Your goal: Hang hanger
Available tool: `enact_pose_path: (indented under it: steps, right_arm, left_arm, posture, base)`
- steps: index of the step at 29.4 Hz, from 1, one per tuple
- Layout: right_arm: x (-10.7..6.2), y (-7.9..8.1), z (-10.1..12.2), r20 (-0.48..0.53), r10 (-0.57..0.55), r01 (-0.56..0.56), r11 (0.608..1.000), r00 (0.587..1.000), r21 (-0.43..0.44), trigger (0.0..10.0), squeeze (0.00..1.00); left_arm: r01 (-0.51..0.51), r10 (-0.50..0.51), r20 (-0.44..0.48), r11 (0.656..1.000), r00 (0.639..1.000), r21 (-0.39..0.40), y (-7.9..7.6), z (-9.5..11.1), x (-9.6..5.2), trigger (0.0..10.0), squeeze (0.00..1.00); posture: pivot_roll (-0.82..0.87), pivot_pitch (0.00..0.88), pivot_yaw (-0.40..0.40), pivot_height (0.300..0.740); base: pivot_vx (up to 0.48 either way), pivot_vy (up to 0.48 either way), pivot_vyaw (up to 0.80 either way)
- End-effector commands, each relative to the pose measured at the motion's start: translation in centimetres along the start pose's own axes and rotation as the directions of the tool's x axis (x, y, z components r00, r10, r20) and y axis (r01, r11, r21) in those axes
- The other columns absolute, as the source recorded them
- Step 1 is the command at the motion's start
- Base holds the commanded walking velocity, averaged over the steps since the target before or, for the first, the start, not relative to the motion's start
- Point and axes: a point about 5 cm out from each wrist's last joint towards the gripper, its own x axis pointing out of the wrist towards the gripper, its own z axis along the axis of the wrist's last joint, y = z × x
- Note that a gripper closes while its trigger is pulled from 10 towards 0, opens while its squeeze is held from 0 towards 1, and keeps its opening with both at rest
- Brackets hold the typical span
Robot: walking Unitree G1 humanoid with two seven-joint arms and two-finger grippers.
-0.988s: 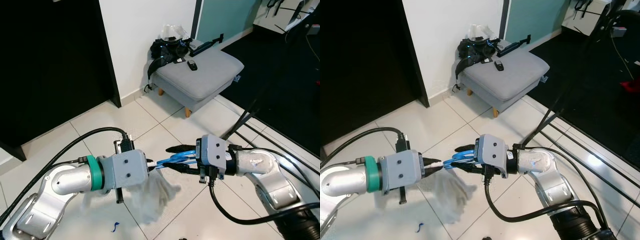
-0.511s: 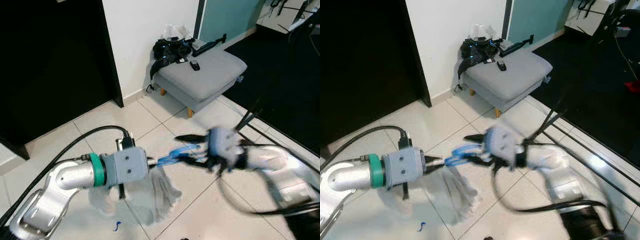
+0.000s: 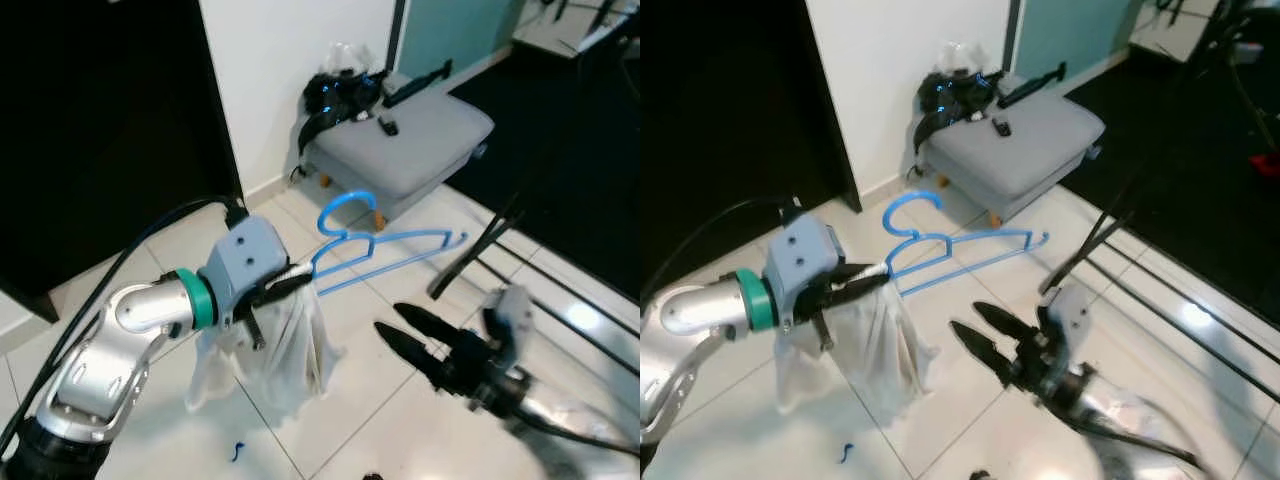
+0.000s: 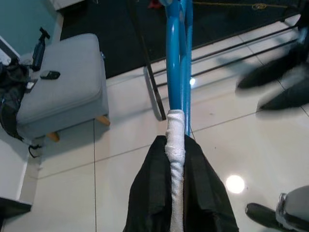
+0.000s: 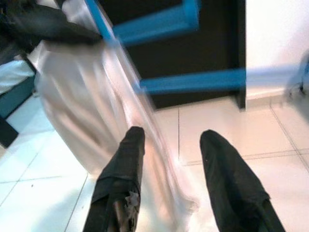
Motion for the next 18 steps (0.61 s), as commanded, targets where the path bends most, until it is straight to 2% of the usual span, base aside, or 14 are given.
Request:
enact_pose_path:
  steps: [1,2,3,6,8,9,10,12,13,14,16,18]
  right_arm:
    - [0.8,0.0,-1.7,-0.019,-0.084,0.084,0.996,0.996,0.016,10.0,0.00]
    - [0.8,0.0,-1.7,-0.019,-0.084,0.084,0.996,0.996,0.016,10.0,0.00]
    - [1.7,0.0,-2.1,-0.007,-0.125,0.125,0.990,0.992,0.062,10.0,0.00]
    - [2.4,-0.2,-2.6,-0.008,-0.145,0.145,0.986,0.989,0.086,10.0,0.00]
    - [3.8,-1.0,-2.8,0.023,-0.183,0.172,0.955,0.983,0.241,10.0,0.00]
    - [3.8,-1.0,-2.8,0.023,-0.183,0.172,0.955,0.983,0.241,10.0,0.00]
    - [4.5,-1.0,-2.7,0.038,-0.154,0.136,0.945,0.987,0.297,10.0,0.00]
    - [4.5,-1.0,-2.7,0.038,-0.154,0.136,0.945,0.987,0.297,10.0,0.00]
    - [5.2,-0.8,-2.8,0.044,-0.122,0.100,0.937,0.992,0.335,10.0,0.00]
    - [5.2,-0.8,-2.8,0.044,-0.122,0.100,0.937,0.992,0.335,10.0,0.00]
    - [5.8,0.2,-3.2,0.055,0.014,-0.035,0.914,0.998,0.405,10.0,0.00]
    - [5.8,0.2,-3.2,0.055,0.014,-0.035,0.914,0.998,0.405,10.0,0.00]
  left_arm:
    - [0.003,-0.002,0.015,1.000,1.000,-0.015,0.0,0.5,-0.4,10.0,0.00]
    - [0.003,-0.002,0.015,1.000,1.000,-0.015,0.0,0.5,-0.4,10.0,0.00]
    - [-0.003,0.003,0.012,1.000,1.000,-0.004,0.1,0.7,-0.4,10.0,0.00]
    - [0.003,-0.003,0.016,1.000,1.000,0.000,0.0,1.0,-0.5,10.0,0.00]
    - [0.041,-0.041,0.004,0.998,0.999,0.040,-0.3,1.7,-1.1,10.0,0.00]
    - [0.041,-0.041,0.004,0.998,0.999,0.040,-0.3,1.7,-1.1,10.0,0.00]
    - [0.058,-0.058,-0.007,0.997,0.998,0.049,-0.5,2.0,-1.5,10.0,0.00]
    - [0.058,-0.058,-0.007,0.997,0.998,0.049,-0.5,2.0,-1.5,10.0,0.00]
    - [0.069,-0.068,-0.022,0.996,0.997,0.058,-0.5,2.2,-1.9,10.0,0.00]
    - [0.069,-0.068,-0.022,0.996,0.997,0.058,-0.5,2.2,-1.9,10.0,0.00]
    - [0.077,-0.075,-0.040,0.995,0.996,0.060,-0.6,2.3,-2.4,10.0,0.00]
    - [0.077,-0.075,-0.040,0.995,0.996,0.060,-0.6,2.3,-2.4,10.0,0.00]
  posture:
    - [-0.08,0.147,0.134,0.740]
    - [-0.08,0.147,0.134,0.740]
    - [-0.07,0.145,0.125,0.740]
    - [-0.06,0.144,0.120,0.740]
    - [-0.05,0.145,0.116,0.740]
    - [-0.05,0.145,0.116,0.740]
    - [-0.04,0.143,0.114,0.740]
    - [-0.04,0.143,0.114,0.740]
    - [-0.04,0.144,0.111,0.740]
    - [-0.04,0.144,0.111,0.740]
    - [-0.02,0.144,0.104,0.740]
    - [-0.02,0.144,0.104,0.740]
  base:
    - [0.000,0.000,0.00]
    - [0.000,0.000,0.00]
    - [0.000,0.000,0.00]
    - [0.000,0.000,0.00]
    - [0.000,0.000,0.00]
    - [0.000,0.000,0.00]
    - [0.000,0.000,0.00]
    - [0.000,0.000,0.00]
    - [0.000,0.000,0.00]
    - [0.000,0.000,0.00]
    - [0.000,0.000,0.00]
    - [0.000,0.000,0.00]
